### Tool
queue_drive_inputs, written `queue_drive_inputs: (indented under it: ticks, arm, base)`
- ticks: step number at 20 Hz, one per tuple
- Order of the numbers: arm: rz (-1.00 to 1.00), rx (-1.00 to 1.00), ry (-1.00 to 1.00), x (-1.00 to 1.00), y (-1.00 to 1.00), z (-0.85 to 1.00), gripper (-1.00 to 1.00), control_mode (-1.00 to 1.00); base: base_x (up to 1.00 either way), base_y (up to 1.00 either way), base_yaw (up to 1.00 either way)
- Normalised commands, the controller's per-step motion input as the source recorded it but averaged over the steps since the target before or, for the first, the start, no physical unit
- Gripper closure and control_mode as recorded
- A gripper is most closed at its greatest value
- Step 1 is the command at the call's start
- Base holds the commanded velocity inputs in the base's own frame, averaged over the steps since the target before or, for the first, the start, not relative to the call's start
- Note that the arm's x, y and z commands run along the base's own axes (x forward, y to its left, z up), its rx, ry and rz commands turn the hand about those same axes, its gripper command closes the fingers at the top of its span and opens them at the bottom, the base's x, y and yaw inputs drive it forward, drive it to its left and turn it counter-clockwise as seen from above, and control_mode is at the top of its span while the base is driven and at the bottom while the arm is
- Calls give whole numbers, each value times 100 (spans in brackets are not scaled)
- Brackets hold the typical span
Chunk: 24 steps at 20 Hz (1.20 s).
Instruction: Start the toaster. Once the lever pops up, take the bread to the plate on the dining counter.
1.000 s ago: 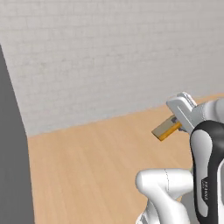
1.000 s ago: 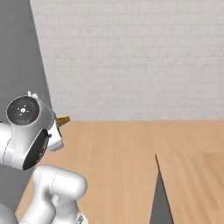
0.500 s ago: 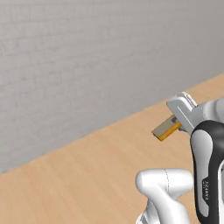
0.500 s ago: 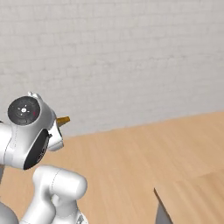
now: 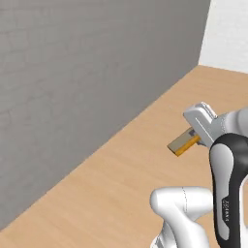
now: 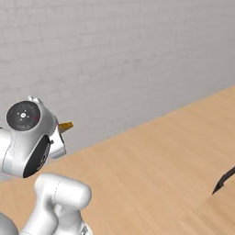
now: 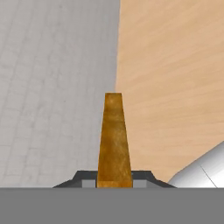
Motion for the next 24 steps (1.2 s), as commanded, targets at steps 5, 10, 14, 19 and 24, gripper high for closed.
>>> queue_drive_inputs:
  ticks: [5, 10, 14, 19, 24]
  arm:
    - [0, 0, 0, 0, 0, 0, 100, 100]
    - [0, 0, 0, 0, 0, 0, 100, 100]
    - [0, 0, 0, 0, 0, 0, 100, 100]
    - [0, 0, 0, 0, 0, 0, 100, 100]
    - [0, 0, 0, 0, 0, 0, 100, 100]
  base:
    - [90, 0, -51]
    - [91, 1, -45]
    - [98, 11, -44]
    - [100, 18, -43]
    - [100, 19, -43]
